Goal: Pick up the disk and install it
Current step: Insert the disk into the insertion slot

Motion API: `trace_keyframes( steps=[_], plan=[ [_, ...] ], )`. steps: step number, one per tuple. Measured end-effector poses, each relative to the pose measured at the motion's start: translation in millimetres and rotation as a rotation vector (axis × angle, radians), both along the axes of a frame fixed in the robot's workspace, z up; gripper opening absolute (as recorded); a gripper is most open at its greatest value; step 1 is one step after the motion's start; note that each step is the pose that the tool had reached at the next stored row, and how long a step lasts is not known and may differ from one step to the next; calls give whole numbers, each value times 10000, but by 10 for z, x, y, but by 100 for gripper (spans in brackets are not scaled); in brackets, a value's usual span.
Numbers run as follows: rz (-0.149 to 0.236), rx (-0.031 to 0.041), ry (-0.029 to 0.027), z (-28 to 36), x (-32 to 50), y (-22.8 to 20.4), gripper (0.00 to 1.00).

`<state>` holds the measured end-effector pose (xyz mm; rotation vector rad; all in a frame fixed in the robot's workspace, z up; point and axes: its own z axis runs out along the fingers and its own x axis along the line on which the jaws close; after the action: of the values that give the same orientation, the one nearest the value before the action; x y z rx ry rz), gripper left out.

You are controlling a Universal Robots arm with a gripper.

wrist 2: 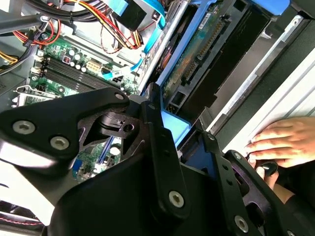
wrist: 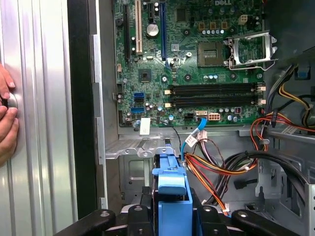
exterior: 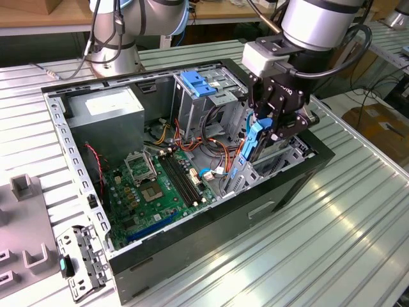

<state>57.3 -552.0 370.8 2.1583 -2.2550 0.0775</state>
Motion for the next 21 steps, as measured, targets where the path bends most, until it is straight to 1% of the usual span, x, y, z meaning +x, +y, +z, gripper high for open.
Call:
trace_keyframes(
  steps=[3,9,10,11,12,13,17,18,19,21],
  plan=[
    [0,0,0,-22,0,0,37],
    [-1,3,-1,-26,0,0,37],
    [-1,1,-1,-26,0,0,38],
    [0,1,-1,-26,0,0,44],
    [0,4,-1,-30,0,1,44],
    [0,4,-1,-57,0,0,51],
    [0,1,0,-140,0,0,51],
    [1,1,0,-157,0,0,49],
    [0,0,-1,-175,0,0,42],
    [1,-7,0,-180,0,0,30]
  ],
)
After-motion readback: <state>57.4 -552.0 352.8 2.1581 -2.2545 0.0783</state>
